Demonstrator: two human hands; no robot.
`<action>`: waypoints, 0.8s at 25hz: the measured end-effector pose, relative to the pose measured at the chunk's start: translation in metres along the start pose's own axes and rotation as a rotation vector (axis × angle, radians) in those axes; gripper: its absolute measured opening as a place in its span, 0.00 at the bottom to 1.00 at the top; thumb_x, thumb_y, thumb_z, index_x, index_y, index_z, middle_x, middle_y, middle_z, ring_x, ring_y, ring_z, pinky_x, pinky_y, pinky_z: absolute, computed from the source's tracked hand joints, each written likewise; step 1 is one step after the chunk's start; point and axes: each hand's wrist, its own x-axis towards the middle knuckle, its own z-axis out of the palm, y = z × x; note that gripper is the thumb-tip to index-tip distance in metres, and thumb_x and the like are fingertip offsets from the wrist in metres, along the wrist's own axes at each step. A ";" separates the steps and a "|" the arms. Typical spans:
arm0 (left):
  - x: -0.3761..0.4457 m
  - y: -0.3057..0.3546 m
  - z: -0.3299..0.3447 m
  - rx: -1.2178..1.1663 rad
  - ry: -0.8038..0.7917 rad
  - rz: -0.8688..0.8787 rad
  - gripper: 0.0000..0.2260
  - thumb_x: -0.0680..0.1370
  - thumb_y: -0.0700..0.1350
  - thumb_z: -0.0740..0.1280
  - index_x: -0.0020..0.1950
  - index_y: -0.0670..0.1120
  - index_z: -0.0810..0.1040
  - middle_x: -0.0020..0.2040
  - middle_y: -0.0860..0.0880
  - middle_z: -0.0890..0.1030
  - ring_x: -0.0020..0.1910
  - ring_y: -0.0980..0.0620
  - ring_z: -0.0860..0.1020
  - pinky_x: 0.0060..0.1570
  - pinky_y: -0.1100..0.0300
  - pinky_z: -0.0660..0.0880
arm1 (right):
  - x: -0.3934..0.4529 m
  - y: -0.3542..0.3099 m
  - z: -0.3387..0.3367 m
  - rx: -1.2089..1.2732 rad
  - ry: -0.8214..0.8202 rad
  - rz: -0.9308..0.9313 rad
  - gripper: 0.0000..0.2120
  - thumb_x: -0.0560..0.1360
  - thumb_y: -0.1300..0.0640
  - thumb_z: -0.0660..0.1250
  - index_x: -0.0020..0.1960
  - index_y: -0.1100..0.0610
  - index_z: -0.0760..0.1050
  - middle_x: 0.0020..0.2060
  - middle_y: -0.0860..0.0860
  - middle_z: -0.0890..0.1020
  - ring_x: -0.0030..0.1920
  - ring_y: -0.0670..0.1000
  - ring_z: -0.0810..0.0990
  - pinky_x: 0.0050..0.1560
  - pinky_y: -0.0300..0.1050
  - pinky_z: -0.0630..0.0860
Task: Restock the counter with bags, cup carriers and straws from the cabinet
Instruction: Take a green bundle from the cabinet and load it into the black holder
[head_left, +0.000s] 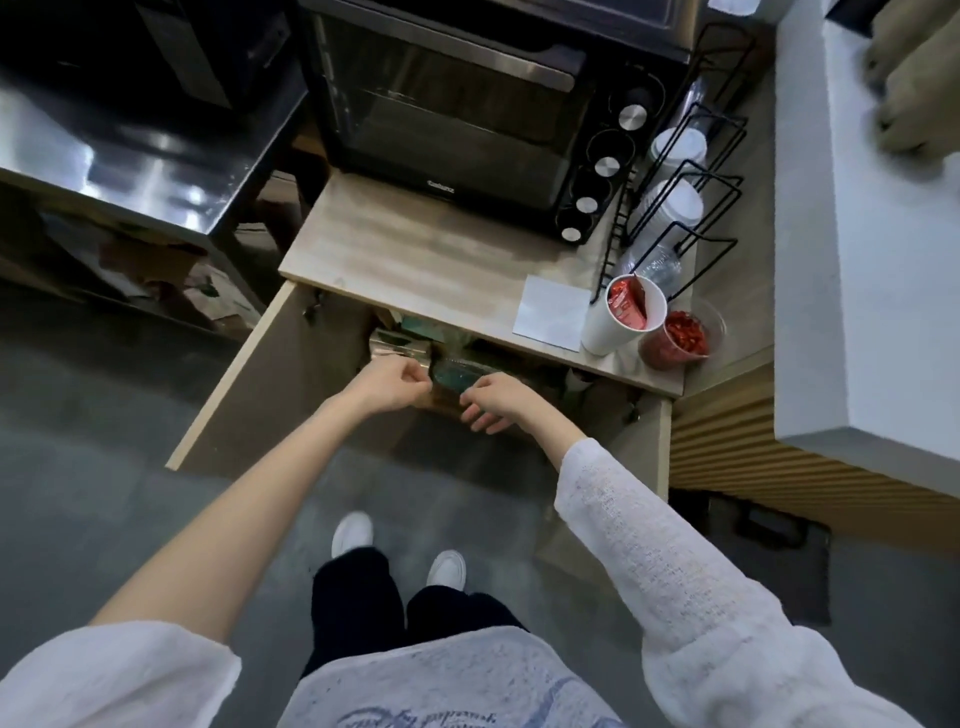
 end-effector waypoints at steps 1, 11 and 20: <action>0.012 -0.002 0.006 -0.001 -0.041 -0.003 0.06 0.76 0.45 0.66 0.48 0.46 0.82 0.40 0.50 0.81 0.43 0.53 0.79 0.44 0.62 0.73 | 0.009 0.005 0.001 0.030 0.014 0.020 0.15 0.81 0.55 0.59 0.63 0.61 0.74 0.54 0.57 0.83 0.49 0.55 0.83 0.48 0.47 0.80; 0.144 -0.004 0.055 0.187 -0.378 0.152 0.09 0.76 0.48 0.68 0.53 0.47 0.81 0.48 0.48 0.82 0.47 0.52 0.79 0.49 0.59 0.75 | 0.093 0.055 -0.005 0.354 0.095 0.253 0.15 0.81 0.52 0.60 0.62 0.60 0.75 0.55 0.57 0.83 0.45 0.52 0.82 0.46 0.45 0.80; 0.205 -0.032 0.115 0.212 -0.519 0.171 0.06 0.75 0.47 0.69 0.50 0.47 0.81 0.46 0.47 0.84 0.41 0.54 0.79 0.42 0.62 0.74 | 0.156 0.119 0.000 0.635 0.201 0.374 0.17 0.80 0.48 0.61 0.59 0.59 0.75 0.55 0.56 0.83 0.44 0.51 0.81 0.39 0.40 0.76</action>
